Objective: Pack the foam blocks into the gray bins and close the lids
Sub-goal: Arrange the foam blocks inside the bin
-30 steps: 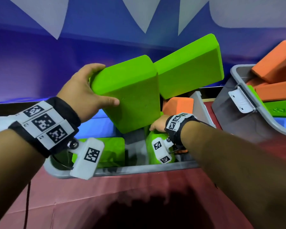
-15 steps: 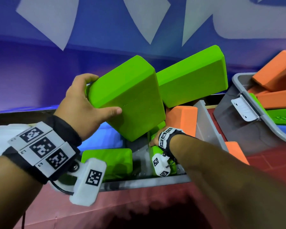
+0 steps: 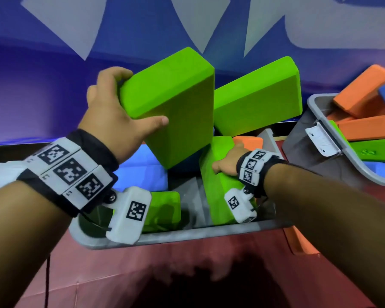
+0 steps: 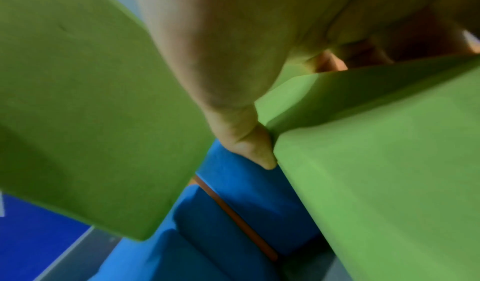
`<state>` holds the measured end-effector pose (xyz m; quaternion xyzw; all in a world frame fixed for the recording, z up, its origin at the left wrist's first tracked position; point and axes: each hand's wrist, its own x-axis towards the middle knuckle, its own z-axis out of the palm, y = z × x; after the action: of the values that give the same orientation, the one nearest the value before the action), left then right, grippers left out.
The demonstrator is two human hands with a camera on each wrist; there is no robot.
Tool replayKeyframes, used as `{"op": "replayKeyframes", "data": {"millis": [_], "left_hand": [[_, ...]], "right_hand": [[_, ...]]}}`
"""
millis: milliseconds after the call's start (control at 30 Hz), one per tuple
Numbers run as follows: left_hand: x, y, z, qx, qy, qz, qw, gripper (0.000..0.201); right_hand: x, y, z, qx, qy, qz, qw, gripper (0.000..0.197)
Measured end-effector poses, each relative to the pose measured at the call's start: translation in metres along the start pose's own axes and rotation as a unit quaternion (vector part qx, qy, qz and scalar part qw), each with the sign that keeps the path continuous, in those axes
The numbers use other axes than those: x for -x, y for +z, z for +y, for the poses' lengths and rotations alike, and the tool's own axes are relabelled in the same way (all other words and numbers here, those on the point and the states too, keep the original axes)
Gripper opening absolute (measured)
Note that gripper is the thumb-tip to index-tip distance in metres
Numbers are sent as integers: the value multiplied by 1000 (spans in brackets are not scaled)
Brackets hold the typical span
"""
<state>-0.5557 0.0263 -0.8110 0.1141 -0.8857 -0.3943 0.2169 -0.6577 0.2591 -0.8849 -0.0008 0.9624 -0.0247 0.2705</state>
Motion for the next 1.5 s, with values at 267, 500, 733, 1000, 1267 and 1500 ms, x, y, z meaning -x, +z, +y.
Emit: {"op": "replayKeyframes", "data": {"millis": [267, 500, 733, 1000, 1267, 1500], "left_hand": [[2, 34, 18, 24, -8, -40, 999, 93], [-4, 50, 27, 61, -3, -48, 997, 92], [-11, 47, 25, 26, 27, -45, 998, 87], [-10, 66, 26, 79, 14, -66, 995, 88], [-12, 85, 14, 85, -16, -93, 992, 87], [-1, 111, -26, -30, -49, -143, 988, 88]], "right_hand": [[12, -39, 41, -74, 49, 57, 994, 94], [20, -90, 79, -156, 42, 109, 981, 94], [34, -125, 97, -224, -13, 135, 965, 61], [50, -147, 110, -554, -111, 138, 813, 59], [60, -145, 130, -662, -187, 156, 709, 73], [75, -126, 129, -673, -264, -61, 688, 77]]}}
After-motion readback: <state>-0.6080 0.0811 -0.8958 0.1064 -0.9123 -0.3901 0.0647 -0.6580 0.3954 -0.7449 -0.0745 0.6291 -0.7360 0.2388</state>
